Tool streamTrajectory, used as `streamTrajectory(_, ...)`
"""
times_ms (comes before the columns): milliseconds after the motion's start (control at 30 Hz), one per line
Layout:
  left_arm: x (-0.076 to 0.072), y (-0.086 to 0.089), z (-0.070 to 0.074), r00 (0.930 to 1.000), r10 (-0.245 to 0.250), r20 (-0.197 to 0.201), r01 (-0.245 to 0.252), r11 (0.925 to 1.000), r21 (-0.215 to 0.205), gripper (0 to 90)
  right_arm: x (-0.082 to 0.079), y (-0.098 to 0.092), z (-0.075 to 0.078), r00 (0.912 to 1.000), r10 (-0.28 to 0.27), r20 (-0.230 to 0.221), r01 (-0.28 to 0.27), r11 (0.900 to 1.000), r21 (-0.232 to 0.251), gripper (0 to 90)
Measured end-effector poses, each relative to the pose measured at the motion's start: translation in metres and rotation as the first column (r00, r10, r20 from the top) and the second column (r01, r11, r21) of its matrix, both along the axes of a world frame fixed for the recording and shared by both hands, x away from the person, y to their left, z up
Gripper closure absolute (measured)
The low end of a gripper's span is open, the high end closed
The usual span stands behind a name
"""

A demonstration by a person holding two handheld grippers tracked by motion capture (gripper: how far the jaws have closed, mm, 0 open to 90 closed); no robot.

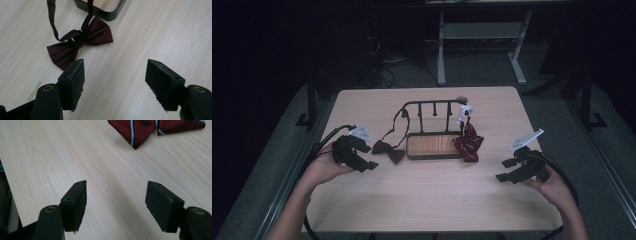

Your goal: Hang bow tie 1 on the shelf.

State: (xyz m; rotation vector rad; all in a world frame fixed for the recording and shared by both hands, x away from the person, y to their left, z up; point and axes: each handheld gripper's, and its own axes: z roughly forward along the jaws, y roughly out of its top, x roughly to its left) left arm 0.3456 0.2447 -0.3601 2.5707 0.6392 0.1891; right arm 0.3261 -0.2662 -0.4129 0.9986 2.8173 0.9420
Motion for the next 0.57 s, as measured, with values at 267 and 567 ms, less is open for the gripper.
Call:
streamTrajectory(267,-0.008,0.002,-0.01,1.0,0.002,0.004,-0.002,1.0,-0.001,31.9,0.0,0.0,-0.001,1.0,0.003,0.0,-0.003,1.0,-0.002,33.2)
streamTrajectory(567,-0.017,0.0,-0.017,0.9996,0.0,0.029,0.0,1.0,-0.002,31.6,-0.002,0.001,-0.002,1.0,0.003,-0.001,-0.003,1.0,0.005,32.2)
